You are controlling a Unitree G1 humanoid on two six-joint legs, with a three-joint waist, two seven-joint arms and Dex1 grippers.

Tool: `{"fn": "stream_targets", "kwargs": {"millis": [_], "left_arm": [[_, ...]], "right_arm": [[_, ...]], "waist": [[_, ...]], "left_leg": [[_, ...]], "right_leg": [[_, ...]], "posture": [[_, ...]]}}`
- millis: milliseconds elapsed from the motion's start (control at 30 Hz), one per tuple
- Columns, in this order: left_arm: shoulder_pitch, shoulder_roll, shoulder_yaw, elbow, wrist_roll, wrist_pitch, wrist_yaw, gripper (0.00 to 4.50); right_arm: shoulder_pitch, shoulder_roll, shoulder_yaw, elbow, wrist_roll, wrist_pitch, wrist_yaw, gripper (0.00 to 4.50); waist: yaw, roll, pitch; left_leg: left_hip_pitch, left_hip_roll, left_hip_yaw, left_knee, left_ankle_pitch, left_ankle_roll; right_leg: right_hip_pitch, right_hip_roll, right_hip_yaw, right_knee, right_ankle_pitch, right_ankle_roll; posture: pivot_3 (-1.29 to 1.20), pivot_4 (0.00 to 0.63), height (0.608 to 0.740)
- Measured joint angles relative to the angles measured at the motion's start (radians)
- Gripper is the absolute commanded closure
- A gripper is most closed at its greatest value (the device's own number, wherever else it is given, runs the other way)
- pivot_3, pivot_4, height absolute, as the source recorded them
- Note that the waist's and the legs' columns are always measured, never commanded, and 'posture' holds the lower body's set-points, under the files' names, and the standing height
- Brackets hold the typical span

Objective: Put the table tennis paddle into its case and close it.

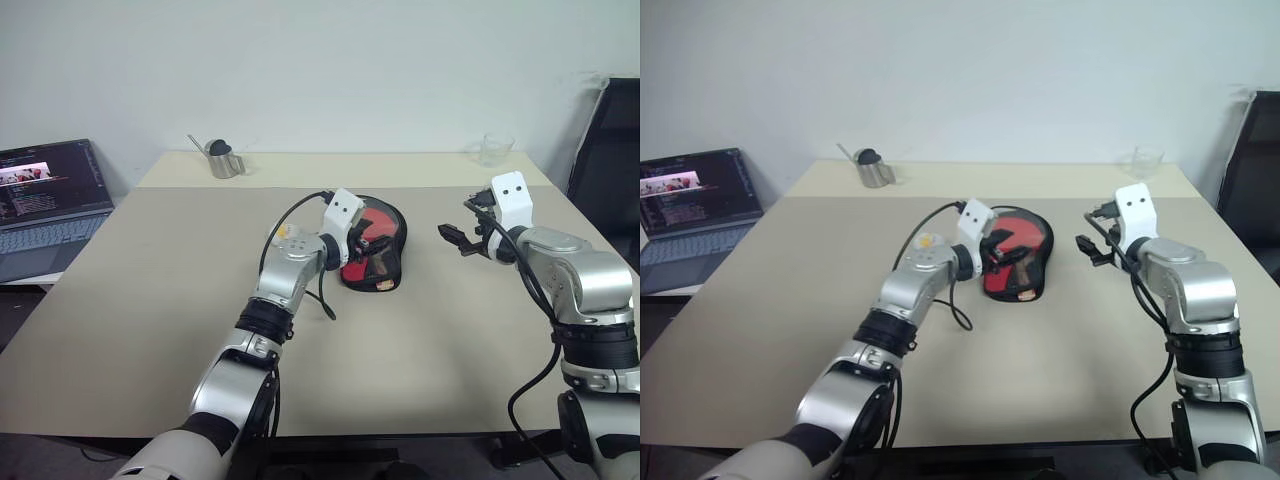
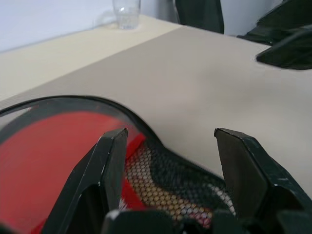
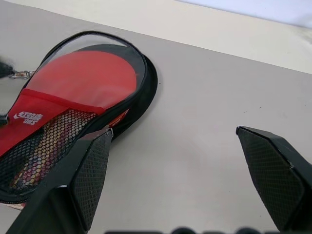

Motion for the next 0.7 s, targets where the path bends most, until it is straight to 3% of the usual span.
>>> {"fn": "stream_targets", "kwargs": {"millis": [233, 400, 533, 700], "left_arm": [[0.111, 0.278, 0.027, -0.174, -0.106, 0.052, -0.322, 1.39], [0.143, 0.455, 0.092, -0.192, -0.141, 0.084, -0.424, 1.39], [0.200, 0.504, 0.107, -0.251, -0.160, 0.110, -0.466, 1.39], [0.267, 0.498, 0.104, -0.373, -0.184, 0.171, -0.454, 1.39]], "right_arm": [[-0.032, 0.246, -0.186, 0.038, 0.105, 0.140, -0.106, 0.03], [-0.038, 0.361, -0.190, 0.127, 0.105, 0.135, -0.173, 0.03], [-0.055, 0.388, -0.191, 0.201, 0.105, 0.108, -0.193, 0.03], [-0.066, 0.395, -0.188, 0.283, 0.104, 0.063, -0.198, 0.03]], "waist": [[-0.014, 0.000, 0.000], [-0.005, 0.000, 0.000], [0.006, 0.000, 0.000], [0.004, 0.000, 0.000]], "left_leg": [[0.003, 0.003, -0.001, -0.002, 0.001, -0.003], [0.002, 0.001, 0.000, -0.001, 0.002, -0.003], [0.001, 0.000, 0.000, 0.000, 0.002, -0.003], [0.001, 0.001, -0.001, 0.000, 0.002, -0.003]], "right_leg": [[0.000, 0.001, -0.001, 0.002, 0.002, -0.005], [0.001, 0.000, 0.000, 0.001, 0.003, -0.004], [0.001, -0.001, -0.001, -0.001, 0.004, -0.003], [0.001, -0.001, -0.001, 0.000, 0.004, -0.003]], "posture": [[0.00, 0.150, 0.740], [0.00, 0.150, 0.740], [0.00, 0.150, 0.740], [0.00, 0.150, 0.740]]}}
